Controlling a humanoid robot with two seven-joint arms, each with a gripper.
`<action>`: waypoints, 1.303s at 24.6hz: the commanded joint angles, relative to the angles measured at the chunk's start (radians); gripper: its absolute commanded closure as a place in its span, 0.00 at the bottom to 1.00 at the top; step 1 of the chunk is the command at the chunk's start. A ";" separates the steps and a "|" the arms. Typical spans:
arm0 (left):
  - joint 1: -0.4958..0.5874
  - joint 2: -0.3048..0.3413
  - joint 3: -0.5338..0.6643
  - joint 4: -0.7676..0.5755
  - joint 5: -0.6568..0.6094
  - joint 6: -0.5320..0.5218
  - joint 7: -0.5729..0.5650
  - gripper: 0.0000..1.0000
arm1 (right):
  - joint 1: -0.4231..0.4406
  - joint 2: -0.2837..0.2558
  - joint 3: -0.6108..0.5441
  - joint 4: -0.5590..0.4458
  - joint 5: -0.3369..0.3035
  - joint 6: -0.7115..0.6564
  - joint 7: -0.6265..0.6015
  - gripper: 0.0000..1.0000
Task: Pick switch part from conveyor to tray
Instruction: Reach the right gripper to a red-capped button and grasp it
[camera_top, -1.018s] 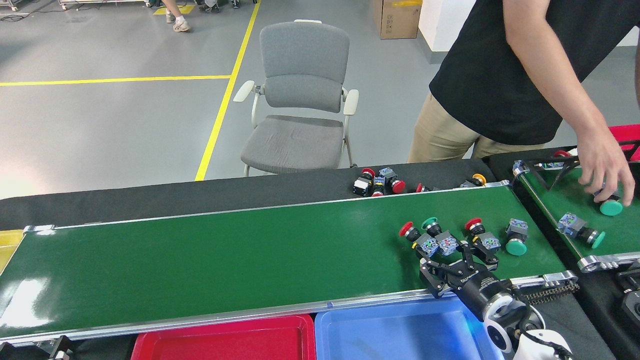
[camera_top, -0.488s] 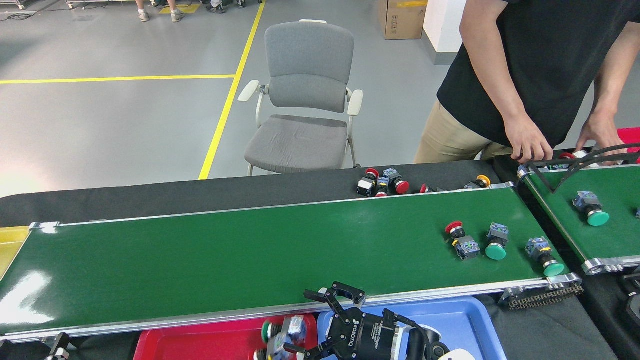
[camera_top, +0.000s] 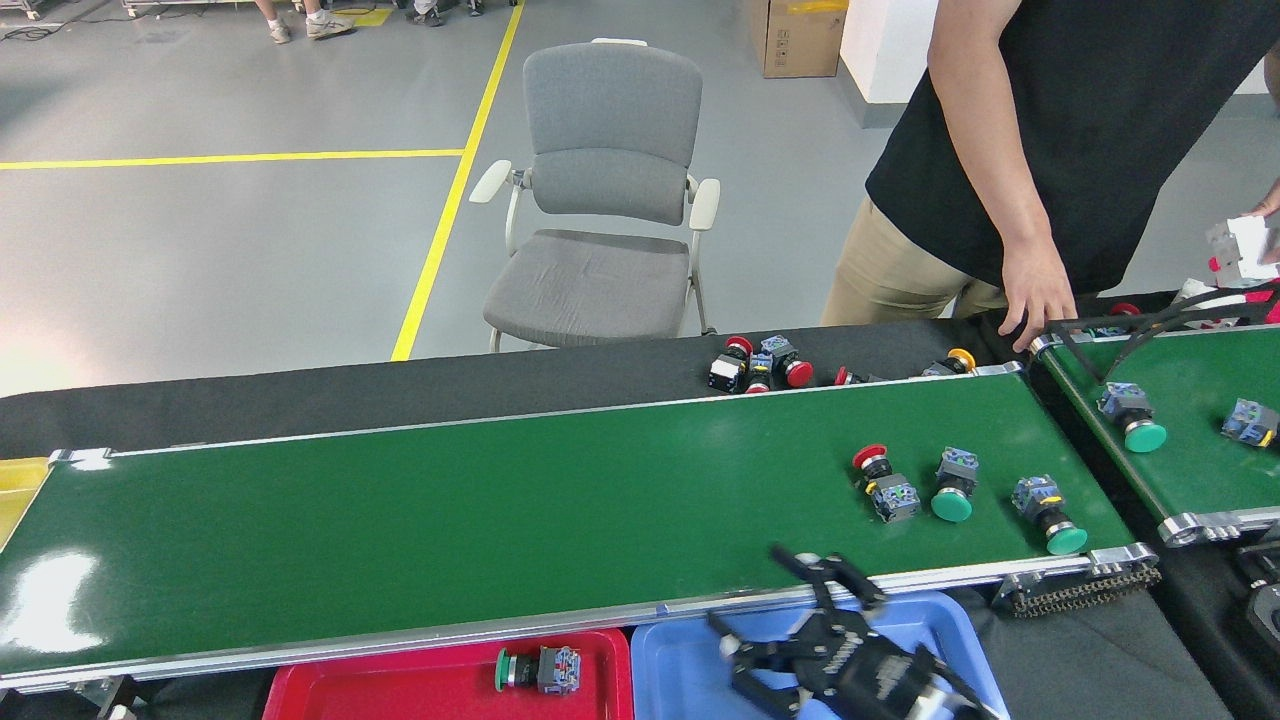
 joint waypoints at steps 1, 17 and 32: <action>0.002 0.006 0.009 -0.006 -0.001 0.002 0.004 0.00 | 0.025 0.000 -0.017 -0.019 -0.004 0.187 -0.081 0.00; -0.024 0.006 0.006 -0.004 -0.003 0.002 0.004 0.00 | -0.079 0.039 0.110 0.060 0.163 0.311 -0.010 0.00; -0.052 0.009 0.004 0.014 -0.003 0.006 0.002 0.00 | -0.304 0.071 0.358 0.324 0.162 0.512 0.016 0.00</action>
